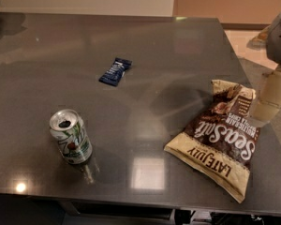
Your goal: Move brown chip bag near rxbar blueberry
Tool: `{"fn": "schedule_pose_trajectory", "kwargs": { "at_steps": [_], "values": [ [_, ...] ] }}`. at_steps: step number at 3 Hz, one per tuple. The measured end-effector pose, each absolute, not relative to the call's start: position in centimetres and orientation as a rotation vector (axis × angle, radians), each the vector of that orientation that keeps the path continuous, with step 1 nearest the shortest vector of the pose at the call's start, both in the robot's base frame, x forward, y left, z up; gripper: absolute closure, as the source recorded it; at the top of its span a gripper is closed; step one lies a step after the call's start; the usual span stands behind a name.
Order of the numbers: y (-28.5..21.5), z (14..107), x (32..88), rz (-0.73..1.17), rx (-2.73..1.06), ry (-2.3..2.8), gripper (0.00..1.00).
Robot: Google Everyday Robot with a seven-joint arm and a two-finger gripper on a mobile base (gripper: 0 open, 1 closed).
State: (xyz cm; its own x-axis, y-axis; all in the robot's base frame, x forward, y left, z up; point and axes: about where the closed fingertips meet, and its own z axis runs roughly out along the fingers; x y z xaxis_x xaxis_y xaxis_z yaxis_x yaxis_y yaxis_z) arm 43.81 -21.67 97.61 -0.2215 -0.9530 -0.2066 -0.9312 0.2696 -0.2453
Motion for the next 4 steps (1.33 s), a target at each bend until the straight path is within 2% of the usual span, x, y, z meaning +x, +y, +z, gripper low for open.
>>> {"fn": "schedule_pose_trajectory", "kwargs": {
  "at_steps": [2,4],
  "values": [
    [-21.2,96.9,44.2,-0.086,-1.835,2.163,0.00],
    [-20.9,91.9,43.6,-0.045,-2.167,1.959,0.00]
  ]
}}
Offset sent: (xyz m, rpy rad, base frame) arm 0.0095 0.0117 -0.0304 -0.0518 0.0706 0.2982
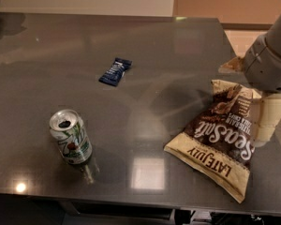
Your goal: Move brown chip bag near rxbar blueberry
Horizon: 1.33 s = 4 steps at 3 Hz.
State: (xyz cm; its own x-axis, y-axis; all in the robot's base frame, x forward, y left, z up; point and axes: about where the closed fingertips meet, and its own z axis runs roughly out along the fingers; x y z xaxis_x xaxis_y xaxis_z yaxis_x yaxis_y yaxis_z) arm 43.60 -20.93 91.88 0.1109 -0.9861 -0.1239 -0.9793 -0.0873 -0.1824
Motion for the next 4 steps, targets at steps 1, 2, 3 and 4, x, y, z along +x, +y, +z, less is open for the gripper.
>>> {"fn": "schedule_pose_trajectory", "kwargs": {
  "at_steps": [1,2,3,4],
  "values": [
    [-21.3,89.4,43.0,-0.027,-2.313,1.867,0.00],
    [-21.8,87.3,42.2,-0.004,-2.432,1.792,0.00],
    [-22.2,86.2,41.9,-0.004,-2.481,1.771,0.15],
    [-22.6,86.0,41.9,-0.016,-2.488,1.777,0.39]
  ]
}}
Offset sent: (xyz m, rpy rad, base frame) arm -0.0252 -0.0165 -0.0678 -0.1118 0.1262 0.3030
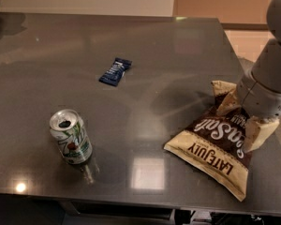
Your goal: Move brown chip bag near rxbar blueberry
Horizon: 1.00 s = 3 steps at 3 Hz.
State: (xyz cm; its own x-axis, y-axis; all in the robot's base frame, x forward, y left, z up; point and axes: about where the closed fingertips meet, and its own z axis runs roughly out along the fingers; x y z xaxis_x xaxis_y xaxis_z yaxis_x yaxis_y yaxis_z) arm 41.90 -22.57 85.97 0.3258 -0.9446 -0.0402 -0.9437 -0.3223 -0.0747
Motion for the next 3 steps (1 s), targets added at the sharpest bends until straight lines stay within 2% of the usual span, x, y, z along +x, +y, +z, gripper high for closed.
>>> {"fn": "schedule_pose_trajectory", "kwargs": {
  "at_steps": [2,3],
  "values": [
    [-22.4,87.8,42.7,-0.085,-2.430,1.841,0.85],
    [-21.2,89.2,45.0,-0.159,-2.405,1.832,1.00]
  ]
}}
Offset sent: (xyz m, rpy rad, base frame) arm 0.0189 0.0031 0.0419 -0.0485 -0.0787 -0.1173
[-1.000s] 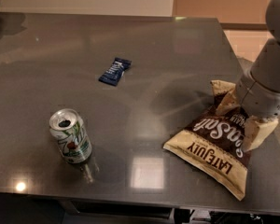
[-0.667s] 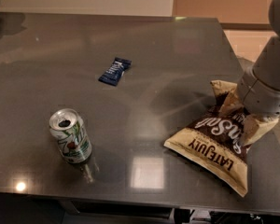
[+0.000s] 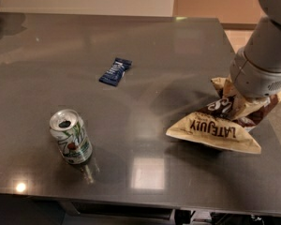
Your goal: Move brown chip bag near rxbar blueberry
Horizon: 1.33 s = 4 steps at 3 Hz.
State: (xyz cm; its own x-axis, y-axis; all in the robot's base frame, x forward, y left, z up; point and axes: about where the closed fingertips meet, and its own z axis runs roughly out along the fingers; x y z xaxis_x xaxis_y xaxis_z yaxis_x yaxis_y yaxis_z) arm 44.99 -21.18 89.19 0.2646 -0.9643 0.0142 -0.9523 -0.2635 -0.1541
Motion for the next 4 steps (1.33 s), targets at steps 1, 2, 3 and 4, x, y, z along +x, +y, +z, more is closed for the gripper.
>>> {"fn": "schedule_pose_trajectory", "kwargs": {
  "at_steps": [1,2,3,4],
  "values": [
    [-19.6,89.9,48.3,-0.212,-2.385,1.800,1.00],
    [-17.4,89.9,51.8,-0.241,-2.365,1.746,1.00],
    [-14.6,90.2,55.5,-0.256,-2.335,1.677,1.00],
    [-12.0,90.7,58.8,-0.250,-2.306,1.635,1.00]
  ]
}}
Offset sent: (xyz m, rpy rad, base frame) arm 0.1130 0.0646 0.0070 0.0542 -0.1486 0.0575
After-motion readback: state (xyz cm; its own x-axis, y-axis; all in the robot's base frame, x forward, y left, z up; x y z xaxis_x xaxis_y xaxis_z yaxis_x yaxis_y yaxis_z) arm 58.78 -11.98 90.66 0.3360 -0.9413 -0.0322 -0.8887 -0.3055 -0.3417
